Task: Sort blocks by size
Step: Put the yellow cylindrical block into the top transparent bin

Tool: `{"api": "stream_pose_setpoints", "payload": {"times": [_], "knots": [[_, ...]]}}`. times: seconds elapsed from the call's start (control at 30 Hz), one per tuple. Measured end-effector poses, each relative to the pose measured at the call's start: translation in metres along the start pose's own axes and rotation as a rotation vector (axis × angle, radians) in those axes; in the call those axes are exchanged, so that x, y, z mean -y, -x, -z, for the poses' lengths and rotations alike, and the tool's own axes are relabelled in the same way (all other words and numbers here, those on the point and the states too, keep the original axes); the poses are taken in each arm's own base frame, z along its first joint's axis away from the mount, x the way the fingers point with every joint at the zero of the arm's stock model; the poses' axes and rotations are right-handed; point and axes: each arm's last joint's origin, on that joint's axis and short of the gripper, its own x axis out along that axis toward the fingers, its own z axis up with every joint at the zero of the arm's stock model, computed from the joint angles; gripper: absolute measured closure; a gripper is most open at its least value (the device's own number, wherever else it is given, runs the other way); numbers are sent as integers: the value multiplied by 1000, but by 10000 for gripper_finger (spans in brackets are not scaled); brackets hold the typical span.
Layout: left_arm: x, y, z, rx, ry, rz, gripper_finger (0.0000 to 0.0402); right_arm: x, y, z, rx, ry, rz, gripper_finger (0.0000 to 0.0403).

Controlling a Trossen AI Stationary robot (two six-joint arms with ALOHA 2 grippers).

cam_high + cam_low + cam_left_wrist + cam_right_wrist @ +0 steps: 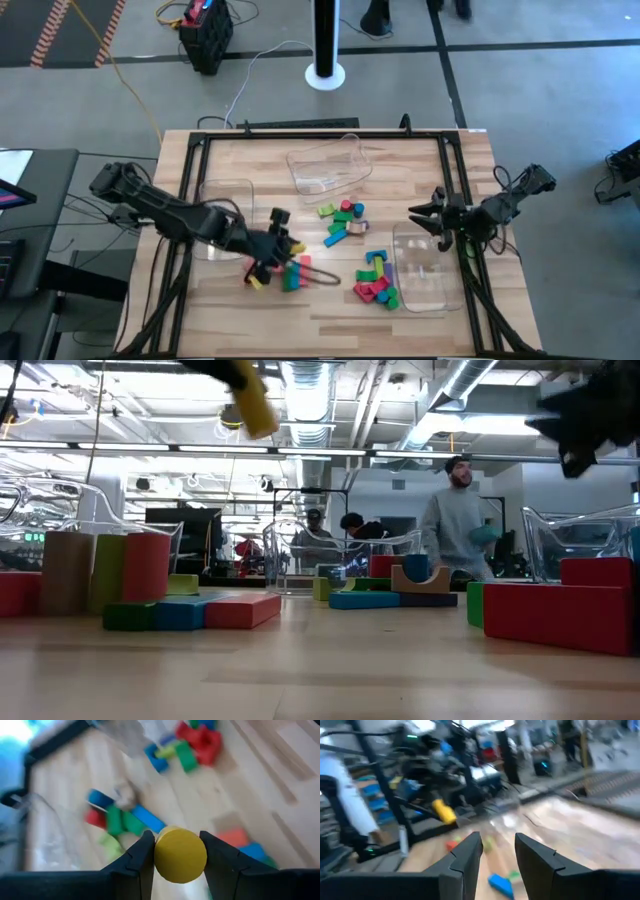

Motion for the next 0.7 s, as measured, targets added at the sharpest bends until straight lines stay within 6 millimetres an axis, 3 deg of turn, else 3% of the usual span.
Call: {"api": "stream_pose_setpoints", "payload": {"times": [0.23, 0.5, 0.7], "knots": [[-37, -8, -1, 62, -56, -116, 273, -8, -9, -19, 144, 178, 21, 246], [-76, -16, 6, 94, -64, -167, 273, -25, -23, -79, 270, 297, -23, 229], [-98, -11, 6, 183, -92, -189, 273, -43, -53, -118, 219, 430, 6, 201]]}}
